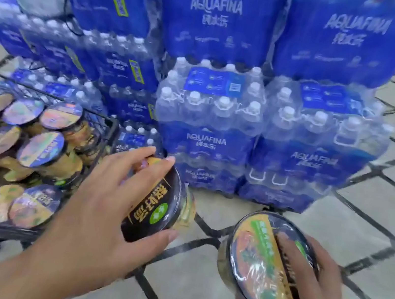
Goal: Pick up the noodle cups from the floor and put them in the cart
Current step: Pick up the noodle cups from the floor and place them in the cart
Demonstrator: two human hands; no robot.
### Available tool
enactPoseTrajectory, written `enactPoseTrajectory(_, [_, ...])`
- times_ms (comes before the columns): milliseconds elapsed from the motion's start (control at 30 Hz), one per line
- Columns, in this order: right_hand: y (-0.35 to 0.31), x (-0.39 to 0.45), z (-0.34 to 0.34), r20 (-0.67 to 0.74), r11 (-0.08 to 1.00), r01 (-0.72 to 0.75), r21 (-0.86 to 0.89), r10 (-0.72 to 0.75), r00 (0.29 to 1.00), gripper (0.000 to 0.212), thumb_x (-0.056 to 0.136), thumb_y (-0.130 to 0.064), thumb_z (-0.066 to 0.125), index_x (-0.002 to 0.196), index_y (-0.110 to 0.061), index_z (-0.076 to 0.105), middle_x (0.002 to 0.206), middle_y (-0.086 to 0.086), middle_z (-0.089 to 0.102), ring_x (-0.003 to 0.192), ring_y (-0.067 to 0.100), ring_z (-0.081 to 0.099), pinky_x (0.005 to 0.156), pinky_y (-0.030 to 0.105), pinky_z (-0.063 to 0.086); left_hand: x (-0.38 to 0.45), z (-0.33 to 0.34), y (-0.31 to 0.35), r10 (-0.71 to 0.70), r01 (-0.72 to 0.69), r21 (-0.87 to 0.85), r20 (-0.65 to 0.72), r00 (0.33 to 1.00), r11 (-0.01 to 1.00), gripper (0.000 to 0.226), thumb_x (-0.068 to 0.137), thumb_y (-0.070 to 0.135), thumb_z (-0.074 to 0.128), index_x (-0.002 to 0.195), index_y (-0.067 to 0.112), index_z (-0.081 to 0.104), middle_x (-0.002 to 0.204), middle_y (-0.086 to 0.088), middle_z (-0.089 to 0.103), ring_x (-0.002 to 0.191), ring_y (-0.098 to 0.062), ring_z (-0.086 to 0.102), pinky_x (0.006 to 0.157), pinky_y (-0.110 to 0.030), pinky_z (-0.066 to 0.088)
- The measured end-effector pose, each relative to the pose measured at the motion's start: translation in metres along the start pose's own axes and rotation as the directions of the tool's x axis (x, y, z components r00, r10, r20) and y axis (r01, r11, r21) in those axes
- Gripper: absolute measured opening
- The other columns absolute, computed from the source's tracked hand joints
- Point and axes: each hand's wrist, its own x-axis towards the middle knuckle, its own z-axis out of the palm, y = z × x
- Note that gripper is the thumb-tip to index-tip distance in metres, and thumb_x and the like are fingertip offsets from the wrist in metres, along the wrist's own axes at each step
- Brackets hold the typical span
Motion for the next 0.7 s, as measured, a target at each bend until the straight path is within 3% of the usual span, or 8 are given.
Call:
enactPoseTrajectory(67, [-0.033, 0.028, 0.045, 0.063, 0.996, 0.072, 0.056, -0.076, 0.995, 0.096, 0.053, -0.055, 0.08, 0.144, -0.042, 0.052, 0.147, 0.003, 0.047, 0.136, 0.02, 0.05, 0.116, 0.012, 0.03, -0.004, -0.034, -0.049, -0.083, 0.083, -0.002, -0.035, 0.996, 0.997, 0.087, 0.075, 0.075, 0.067, 0.153, 0.044, 0.045, 0.156, 0.018, 0.039, 0.146, -0.002, 0.033, 0.113, -0.004, 0.015])
enactPoseTrajectory(200, [-0.105, 0.068, 0.136, 0.148, 0.982, 0.134, 0.134, -0.153, 0.977, 0.093, 0.054, -0.054, 0.081, 0.141, -0.033, 0.057, 0.149, 0.003, 0.044, 0.141, 0.014, 0.045, 0.112, 0.009, 0.032, -0.01, -0.086, -0.144, -0.168, 0.169, -0.005, -0.09, 0.982, 0.986, 0.086, 0.074, 0.072, 0.067, 0.152, 0.043, 0.047, 0.156, 0.017, 0.041, 0.146, -0.005, 0.036, 0.114, -0.006, 0.02])
enactPoseTrajectory(367, [-0.182, 0.104, 0.241, 0.216, 0.964, 0.179, 0.196, -0.22, 0.951, 0.097, 0.05, -0.044, 0.087, 0.143, -0.031, 0.059, 0.15, 0.003, 0.043, 0.142, 0.01, 0.043, 0.107, 0.014, 0.04, -0.026, -0.141, -0.249, -0.286, 0.291, -0.008, -0.212, 0.935, 0.957, 0.084, 0.073, 0.073, 0.066, 0.15, 0.043, 0.05, 0.153, 0.017, 0.044, 0.145, -0.006, 0.036, 0.113, -0.044, 0.039])
enactPoseTrajectory(433, [-0.206, 0.115, 0.275, 0.247, 0.959, 0.184, 0.215, -0.236, 0.94, 0.096, 0.052, -0.04, 0.088, 0.143, -0.028, 0.06, 0.15, 0.007, 0.044, 0.141, 0.006, 0.044, 0.106, 0.005, 0.033, -0.034, -0.159, -0.285, -0.332, 0.339, -0.013, -0.24, 0.912, 0.941, 0.084, 0.073, 0.073, 0.066, 0.149, 0.042, 0.051, 0.152, 0.017, 0.044, 0.145, -0.005, 0.036, 0.114, -0.051, 0.041])
enactPoseTrajectory(500, [-0.225, 0.121, 0.304, 0.306, 0.956, 0.184, 0.229, -0.25, 0.919, 0.098, 0.055, -0.038, 0.095, 0.145, -0.029, 0.058, 0.151, 0.006, 0.043, 0.14, 0.002, 0.044, 0.106, 0.005, 0.033, -0.045, -0.171, -0.316, -0.366, 0.377, -0.006, -0.249, 0.896, 0.926, 0.085, 0.073, 0.074, 0.066, 0.15, 0.04, 0.051, 0.151, 0.017, 0.045, 0.145, -0.007, 0.037, 0.112, -0.057, 0.044])
enactPoseTrajectory(600, [-0.245, 0.116, 0.34, 0.433, 0.95, 0.185, 0.252, -0.282, 0.856, 0.092, 0.063, -0.052, 0.086, 0.147, -0.038, 0.053, 0.157, -0.002, 0.035, 0.14, 0.003, 0.045, 0.105, 0.005, 0.035, -0.066, -0.175, -0.352, -0.405, 0.418, 0.026, -0.198, 0.893, 0.908, 0.086, 0.071, 0.072, 0.066, 0.149, 0.038, 0.051, 0.148, 0.013, 0.047, 0.142, -0.015, 0.042, 0.11, -0.053, 0.044])
enactPoseTrajectory(700, [-0.254, 0.103, 0.368, 0.552, 0.951, 0.191, 0.244, -0.299, 0.778, 0.089, 0.063, -0.051, 0.083, 0.145, -0.044, 0.05, 0.16, -0.008, 0.031, 0.138, 0.004, 0.049, 0.1, 0.004, 0.039, -0.086, -0.166, -0.381, -0.411, 0.417, 0.091, -0.077, 0.908, 0.904, 0.089, 0.068, 0.072, 0.067, 0.148, 0.034, 0.052, 0.145, 0.009, 0.047, 0.135, -0.021, 0.047, 0.111, -0.033, 0.033])
